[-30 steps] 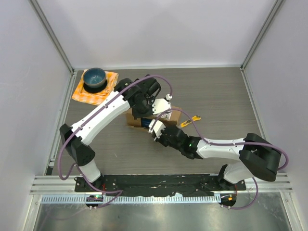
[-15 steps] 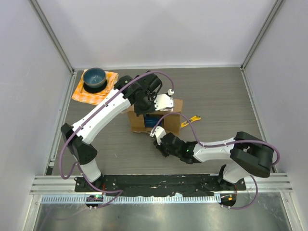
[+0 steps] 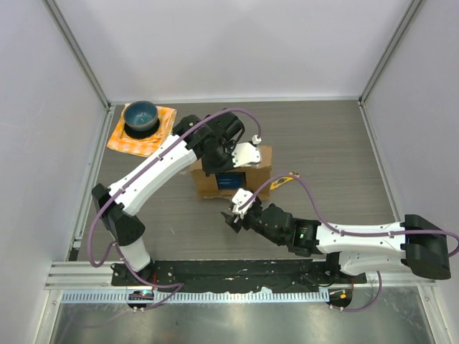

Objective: Unpack the express box
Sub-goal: Open the express box at the center of the board.

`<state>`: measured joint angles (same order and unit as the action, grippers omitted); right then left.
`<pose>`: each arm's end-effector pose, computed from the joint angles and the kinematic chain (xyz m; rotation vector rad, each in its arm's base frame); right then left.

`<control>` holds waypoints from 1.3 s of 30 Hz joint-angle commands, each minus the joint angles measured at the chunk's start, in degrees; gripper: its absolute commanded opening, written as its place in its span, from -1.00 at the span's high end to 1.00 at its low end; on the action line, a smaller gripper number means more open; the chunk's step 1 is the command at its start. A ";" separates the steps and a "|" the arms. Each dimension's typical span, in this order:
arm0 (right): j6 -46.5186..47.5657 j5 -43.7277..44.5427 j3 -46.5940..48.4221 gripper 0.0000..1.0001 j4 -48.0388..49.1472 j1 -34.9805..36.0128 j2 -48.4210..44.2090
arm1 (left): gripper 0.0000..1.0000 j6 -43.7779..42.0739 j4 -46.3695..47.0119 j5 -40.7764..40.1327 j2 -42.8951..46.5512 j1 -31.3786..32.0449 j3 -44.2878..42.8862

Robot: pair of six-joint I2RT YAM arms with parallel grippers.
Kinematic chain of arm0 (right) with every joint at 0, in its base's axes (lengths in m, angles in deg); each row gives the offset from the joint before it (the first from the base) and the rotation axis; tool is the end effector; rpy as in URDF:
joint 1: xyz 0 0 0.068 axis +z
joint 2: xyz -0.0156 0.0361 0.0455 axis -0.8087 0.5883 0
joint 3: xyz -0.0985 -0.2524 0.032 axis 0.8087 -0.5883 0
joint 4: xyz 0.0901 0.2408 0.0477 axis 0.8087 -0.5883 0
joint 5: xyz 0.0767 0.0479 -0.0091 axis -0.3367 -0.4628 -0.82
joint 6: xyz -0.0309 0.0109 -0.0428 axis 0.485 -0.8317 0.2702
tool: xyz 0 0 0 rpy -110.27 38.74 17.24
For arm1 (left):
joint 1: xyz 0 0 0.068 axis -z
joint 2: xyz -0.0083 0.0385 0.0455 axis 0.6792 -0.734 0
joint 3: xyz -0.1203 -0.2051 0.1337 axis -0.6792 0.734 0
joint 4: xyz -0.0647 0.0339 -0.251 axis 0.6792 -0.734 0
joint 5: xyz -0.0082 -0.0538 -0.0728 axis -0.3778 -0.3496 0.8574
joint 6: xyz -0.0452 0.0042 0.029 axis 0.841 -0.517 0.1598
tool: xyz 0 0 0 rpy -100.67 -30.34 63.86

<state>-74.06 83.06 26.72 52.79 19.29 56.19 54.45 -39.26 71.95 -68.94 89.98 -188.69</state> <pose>0.0829 0.2308 0.2472 -0.9322 1.5250 0.5103 0.2263 -0.2446 0.3754 1.8108 2.0944 -0.0590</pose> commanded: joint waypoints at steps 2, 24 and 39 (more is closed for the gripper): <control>11.87 11.45 0.37 -0.27 8.97 0.40 6.60 | 1.00 2.92 -16.32 0.50 2.52 2.37 -0.15; 12.34 29.21 -8.06 -0.67 28.67 6.28 25.88 | 1.00 3.89 -16.49 -1.35 7.00 6.68 1.35; 39.29 34.75 -5.61 -0.93 52.47 7.34 38.78 | 1.00 4.77 -16.40 3.57 10.60 12.21 4.50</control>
<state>-46.39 115.45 18.35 92.53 26.24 90.31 57.75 -39.68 73.26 -61.51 101.00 -184.45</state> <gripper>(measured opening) 0.957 0.026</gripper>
